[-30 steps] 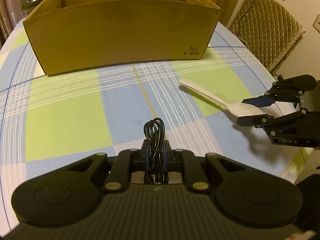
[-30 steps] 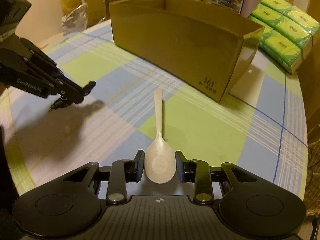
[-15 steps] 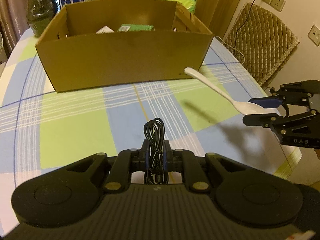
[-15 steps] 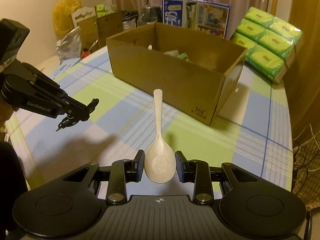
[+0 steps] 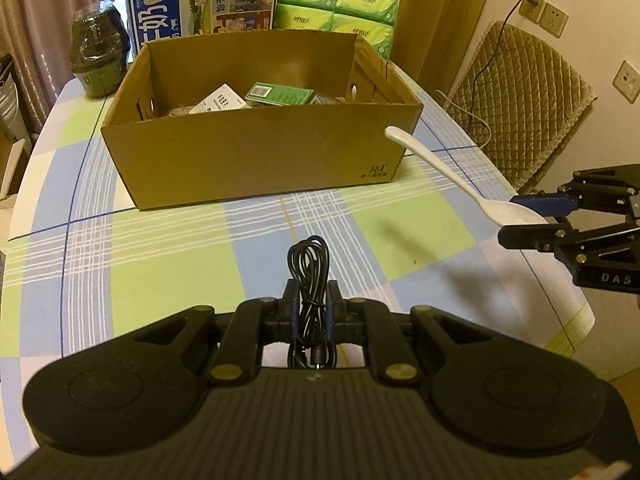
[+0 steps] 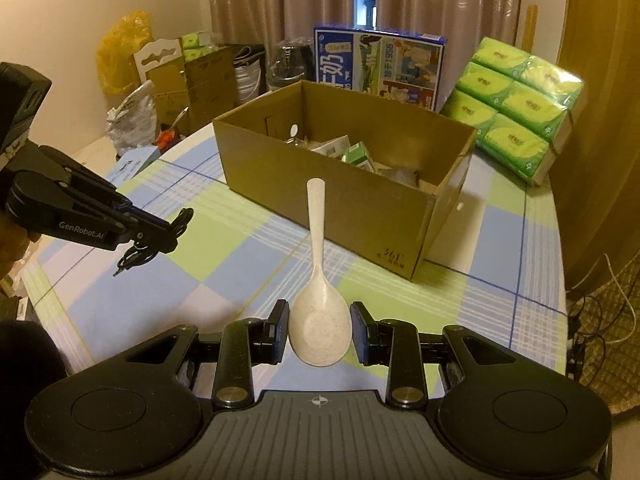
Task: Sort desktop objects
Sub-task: 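Lift the black cable and white spoon off the table with both tools, then carry the cable and spoon into the box and open both tools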
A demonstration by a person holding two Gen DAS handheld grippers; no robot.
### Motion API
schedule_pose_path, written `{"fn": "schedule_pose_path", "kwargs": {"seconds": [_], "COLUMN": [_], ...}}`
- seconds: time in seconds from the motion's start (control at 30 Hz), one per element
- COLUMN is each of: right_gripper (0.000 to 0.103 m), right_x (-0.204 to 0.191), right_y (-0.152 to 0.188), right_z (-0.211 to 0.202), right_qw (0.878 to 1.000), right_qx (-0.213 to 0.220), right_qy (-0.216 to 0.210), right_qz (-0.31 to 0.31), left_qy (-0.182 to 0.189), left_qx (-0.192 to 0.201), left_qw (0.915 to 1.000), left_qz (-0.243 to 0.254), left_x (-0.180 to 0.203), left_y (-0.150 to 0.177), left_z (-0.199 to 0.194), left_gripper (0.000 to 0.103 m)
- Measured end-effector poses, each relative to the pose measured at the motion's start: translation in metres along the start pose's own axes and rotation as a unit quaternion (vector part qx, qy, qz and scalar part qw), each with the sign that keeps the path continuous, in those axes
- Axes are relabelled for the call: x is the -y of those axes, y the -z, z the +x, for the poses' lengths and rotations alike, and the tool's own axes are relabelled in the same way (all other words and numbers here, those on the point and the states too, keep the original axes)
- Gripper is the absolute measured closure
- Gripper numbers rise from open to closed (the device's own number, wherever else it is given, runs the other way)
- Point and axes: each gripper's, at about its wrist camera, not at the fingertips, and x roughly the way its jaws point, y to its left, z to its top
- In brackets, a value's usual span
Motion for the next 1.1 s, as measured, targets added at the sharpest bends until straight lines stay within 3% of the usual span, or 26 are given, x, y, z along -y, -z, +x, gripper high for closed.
{"fn": "schedule_pose_path", "kwargs": {"seconds": [0.4, 0.77, 1.1], "right_gripper": [0.073, 0.073, 0.073], "right_x": [0.012, 0.037, 0.058], "right_y": [-0.043, -0.104, -0.141], "right_z": [-0.013, -0.004, 0.029], "right_qw": [0.999, 0.997, 0.997], "right_qx": [0.024, 0.035, 0.031], "right_qy": [0.011, 0.023, 0.026], "right_qz": [0.025, 0.059, 0.066], "left_qy": [-0.005, -0.009, -0.024], "left_qx": [0.013, 0.031, 0.032], "left_qw": [0.9999, 0.9995, 0.9992], "left_qz": [0.001, 0.0, -0.004], "left_x": [-0.018, -0.042, -0.066], "left_y": [-0.035, -0.108, -0.166], "left_z": [-0.015, -0.02, 0.001], "left_gripper": [0.094, 0.094, 0.094]}}
